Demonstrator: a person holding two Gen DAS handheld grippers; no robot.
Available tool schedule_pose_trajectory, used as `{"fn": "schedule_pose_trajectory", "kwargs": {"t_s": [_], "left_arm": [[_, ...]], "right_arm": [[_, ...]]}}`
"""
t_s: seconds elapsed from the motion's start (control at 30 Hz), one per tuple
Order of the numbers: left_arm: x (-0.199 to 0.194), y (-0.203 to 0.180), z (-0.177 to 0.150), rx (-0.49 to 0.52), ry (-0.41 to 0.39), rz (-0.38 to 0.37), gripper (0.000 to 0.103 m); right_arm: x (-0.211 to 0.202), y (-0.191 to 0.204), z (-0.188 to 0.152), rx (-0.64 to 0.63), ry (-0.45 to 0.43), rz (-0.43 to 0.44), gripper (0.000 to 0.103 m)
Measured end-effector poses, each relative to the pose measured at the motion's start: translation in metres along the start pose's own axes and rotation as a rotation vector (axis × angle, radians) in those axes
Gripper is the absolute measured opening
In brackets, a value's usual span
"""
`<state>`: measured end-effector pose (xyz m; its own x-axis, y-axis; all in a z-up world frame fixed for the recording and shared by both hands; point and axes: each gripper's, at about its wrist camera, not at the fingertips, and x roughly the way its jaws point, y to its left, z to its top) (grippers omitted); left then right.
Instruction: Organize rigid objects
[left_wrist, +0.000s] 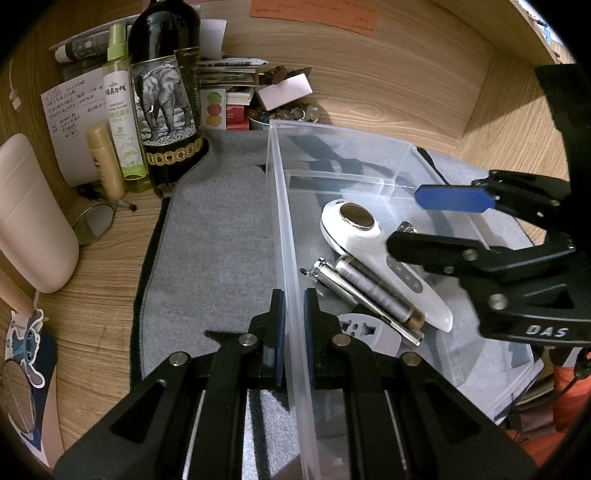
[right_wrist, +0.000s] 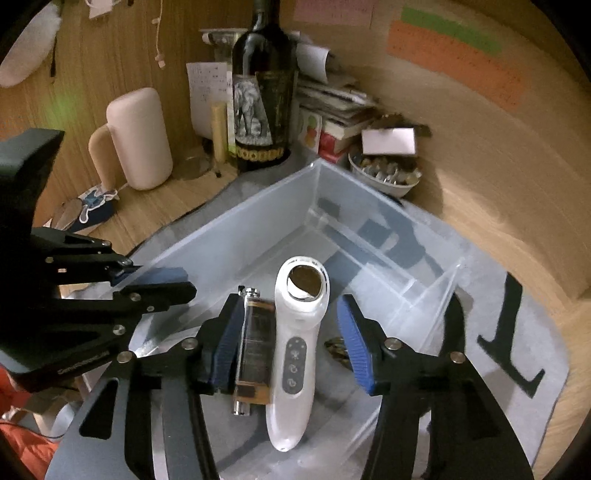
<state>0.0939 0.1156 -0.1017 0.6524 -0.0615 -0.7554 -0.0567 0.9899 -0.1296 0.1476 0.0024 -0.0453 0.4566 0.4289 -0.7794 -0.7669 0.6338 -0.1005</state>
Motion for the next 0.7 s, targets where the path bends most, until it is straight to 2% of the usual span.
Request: {"fn": "schedule_pose_trajectory", "kwargs": {"t_s": [0.17,0.33,0.4,0.47,0.7], "left_arm": [[0.000,0.000,0.000,0.002,0.002,0.004,0.009],[0.000,0.000,0.000,0.004,0.004,0.008,0.009],[0.000,0.000,0.000,0.007,0.005,0.013,0.009],[0.000,-0.001,0.000,0.009,0.005,0.017,0.009],[0.000,-0.002,-0.001,0.008,0.002,0.026,0.009]], "right_arm": [[-0.015,-0.003,0.000,-0.004,-0.039,-0.035,0.061],[-0.032,-0.014,-0.004,0.025,-0.078,-0.066,0.062],[-0.043,-0.021,-0.007,0.033,-0.096,-0.100,0.065],[-0.055,-0.032,-0.012,0.053,-0.121,-0.141,0.074],[-0.098,-0.072,-0.039,0.168,-0.169,-0.254,0.076]]}}
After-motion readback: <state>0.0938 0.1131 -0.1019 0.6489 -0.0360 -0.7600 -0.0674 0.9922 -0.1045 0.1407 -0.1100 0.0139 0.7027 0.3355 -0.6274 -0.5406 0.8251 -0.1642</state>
